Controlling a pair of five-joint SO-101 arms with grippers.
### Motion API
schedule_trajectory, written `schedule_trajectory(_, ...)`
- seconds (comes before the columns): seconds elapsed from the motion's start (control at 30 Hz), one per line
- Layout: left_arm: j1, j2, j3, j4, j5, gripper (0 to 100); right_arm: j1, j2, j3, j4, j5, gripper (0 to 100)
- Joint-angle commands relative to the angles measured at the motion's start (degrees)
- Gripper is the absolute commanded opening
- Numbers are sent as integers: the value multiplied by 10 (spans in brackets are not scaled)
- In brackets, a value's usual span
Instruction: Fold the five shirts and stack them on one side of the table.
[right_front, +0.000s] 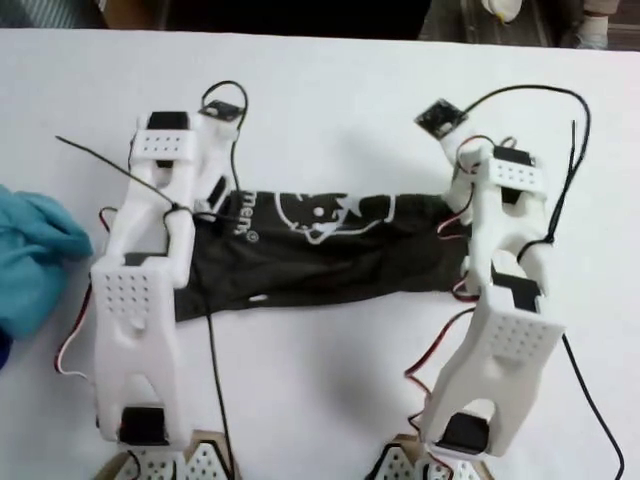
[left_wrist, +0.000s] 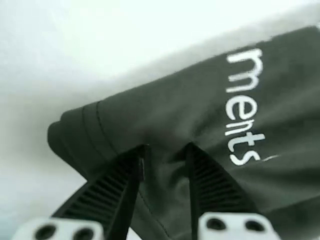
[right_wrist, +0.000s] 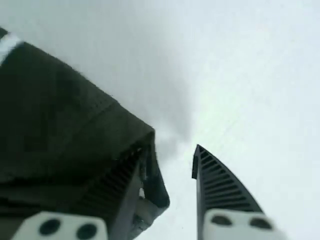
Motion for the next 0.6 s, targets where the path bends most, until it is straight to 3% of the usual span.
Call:
schedule_trajectory(0.0, -21, 2, 8, -6, -1, 139, 12, 3, -29, -2, 0, 139)
schedule_trajectory(0.23, -32, 42, -46, 4, -1, 139, 1, -3, -32, 2, -4, 139)
schedule_trajectory(0.43, -28, 42, -187, 120, 3, 139, 11, -77, -62, 65, -4, 141)
schedule_trajectory(0.57, -64, 24, -202, 119, 28, 141, 15, -150, -66, 124, -4, 142)
